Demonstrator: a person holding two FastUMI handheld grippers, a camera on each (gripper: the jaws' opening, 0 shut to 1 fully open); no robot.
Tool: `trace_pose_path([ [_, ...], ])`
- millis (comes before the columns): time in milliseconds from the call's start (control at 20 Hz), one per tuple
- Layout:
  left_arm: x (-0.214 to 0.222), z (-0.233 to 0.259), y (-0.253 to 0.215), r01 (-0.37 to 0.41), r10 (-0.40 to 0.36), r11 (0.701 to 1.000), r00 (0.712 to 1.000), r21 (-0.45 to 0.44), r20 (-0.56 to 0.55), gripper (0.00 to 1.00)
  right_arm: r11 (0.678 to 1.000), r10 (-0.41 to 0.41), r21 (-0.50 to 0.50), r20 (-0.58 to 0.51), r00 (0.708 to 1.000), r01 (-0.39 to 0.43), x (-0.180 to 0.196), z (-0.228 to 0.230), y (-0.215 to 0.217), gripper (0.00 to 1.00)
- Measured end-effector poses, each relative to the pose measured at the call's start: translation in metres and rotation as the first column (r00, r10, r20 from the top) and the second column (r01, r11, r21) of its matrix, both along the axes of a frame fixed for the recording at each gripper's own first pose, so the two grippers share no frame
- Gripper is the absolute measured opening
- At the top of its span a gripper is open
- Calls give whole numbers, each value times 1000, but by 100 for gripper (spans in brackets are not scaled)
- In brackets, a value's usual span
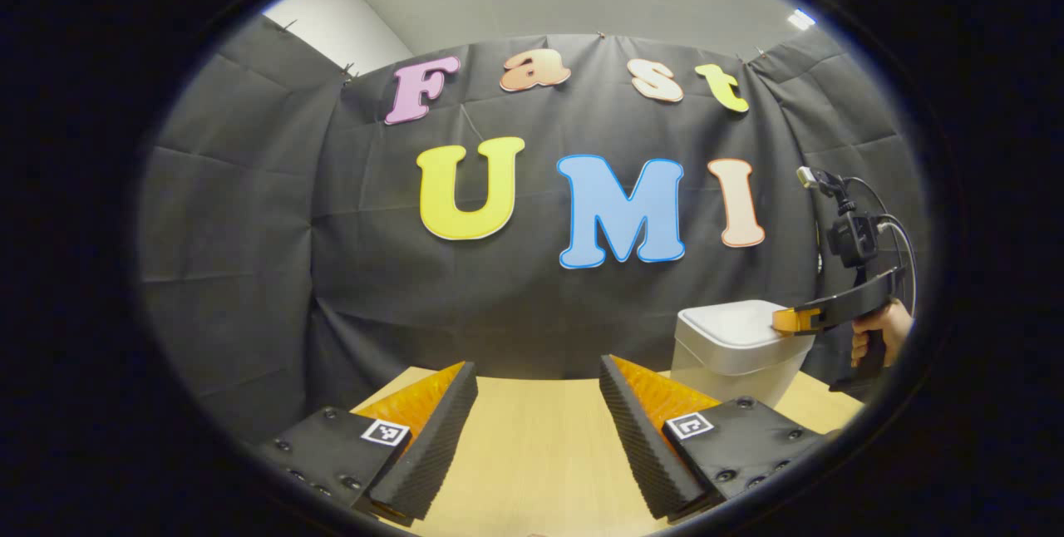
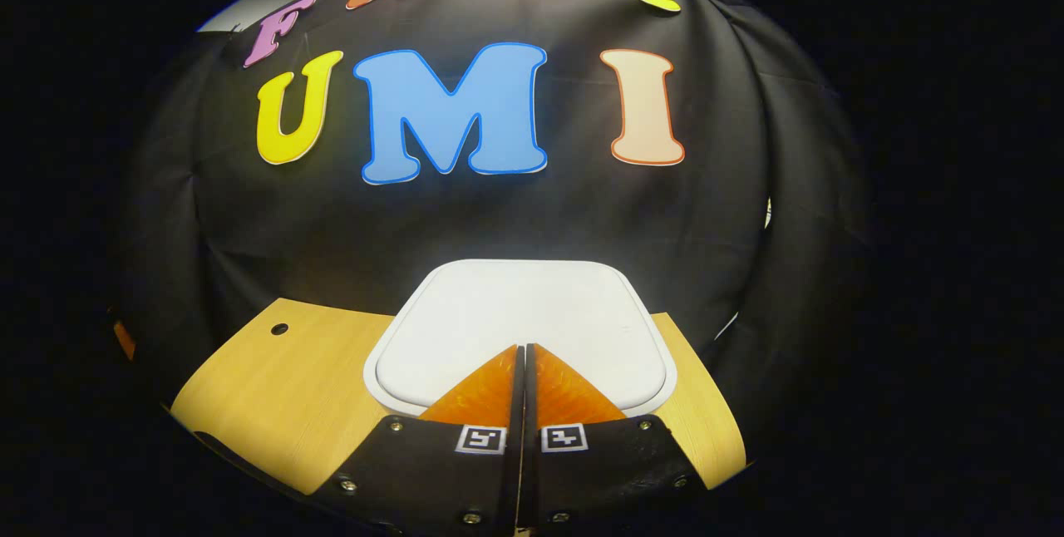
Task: Press the lid of the desktop garbage bin to open it, pick up the crumpled paper on the desktop and throw it into the bin, then pick up the pop can on the desktop and drop it into the bin, and finally close the garbage bin lid.
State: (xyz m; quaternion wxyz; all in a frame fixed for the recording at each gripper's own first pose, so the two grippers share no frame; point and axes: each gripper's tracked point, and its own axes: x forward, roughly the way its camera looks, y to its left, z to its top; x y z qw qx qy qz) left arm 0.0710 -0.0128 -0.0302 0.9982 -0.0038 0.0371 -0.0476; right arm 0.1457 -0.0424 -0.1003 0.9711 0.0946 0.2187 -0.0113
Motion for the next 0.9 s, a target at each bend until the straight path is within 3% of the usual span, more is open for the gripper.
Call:
trace_pose_path([
  [50,1,0,-1,3,-3,1000,1000,0,0,97,1000,-1,-9,4,1000,1,0,0,-1,2],
  [200,1,3,-3,7,-7,1000,1000,5,11,100,1000,-7,-11,12,1000,7,1,0,0,2],
  [500,-6,11,0,2,-2,1000,1000,15,26,97,999,-13,-47,86,996,17,6,22,-4,1],
  [600,-8,13,3,-10,9,1000,1000,17,26,100,998,-32,-42,140,990,38,11,42,-11,1],
  [700,-11,17,7,-21,21,1000,999,12,30,96,998,-42,-45,187,981,51,19,61,-16,1],
  [750,-13,19,7,-26,25,1000,999,11,33,100,997,-42,-50,204,978,54,24,70,-17,1],
  [900,-19,22,13,-42,41,999,998,16,40,96,996,-53,-62,260,964,71,33,92,-23,1],
])
